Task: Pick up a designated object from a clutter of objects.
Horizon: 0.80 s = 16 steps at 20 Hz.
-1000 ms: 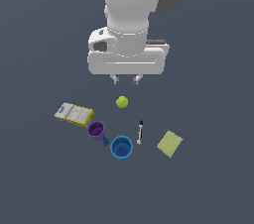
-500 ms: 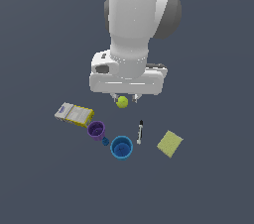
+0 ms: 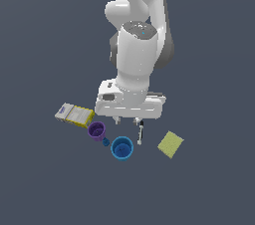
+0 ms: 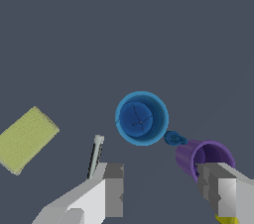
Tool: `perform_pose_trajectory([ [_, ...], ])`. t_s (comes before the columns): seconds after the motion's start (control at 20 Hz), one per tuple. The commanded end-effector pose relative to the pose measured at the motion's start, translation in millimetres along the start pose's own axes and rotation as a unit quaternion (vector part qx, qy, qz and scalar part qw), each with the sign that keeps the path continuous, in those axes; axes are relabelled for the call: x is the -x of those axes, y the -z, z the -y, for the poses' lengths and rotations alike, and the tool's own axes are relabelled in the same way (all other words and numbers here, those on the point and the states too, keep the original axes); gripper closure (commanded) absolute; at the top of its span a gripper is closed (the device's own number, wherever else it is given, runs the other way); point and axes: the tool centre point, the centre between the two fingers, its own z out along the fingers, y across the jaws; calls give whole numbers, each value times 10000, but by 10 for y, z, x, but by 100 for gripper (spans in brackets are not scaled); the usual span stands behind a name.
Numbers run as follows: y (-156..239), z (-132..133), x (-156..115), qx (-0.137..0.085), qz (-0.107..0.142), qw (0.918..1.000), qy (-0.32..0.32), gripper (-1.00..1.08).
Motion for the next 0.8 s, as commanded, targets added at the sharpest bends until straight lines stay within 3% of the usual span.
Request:
perform_pose_trajectory([
  [0.0,-190,39,-46,27,-136,9999,5,-20],
  [0.75,-1074,293,-109,28,-761,9970,118,-20],
])
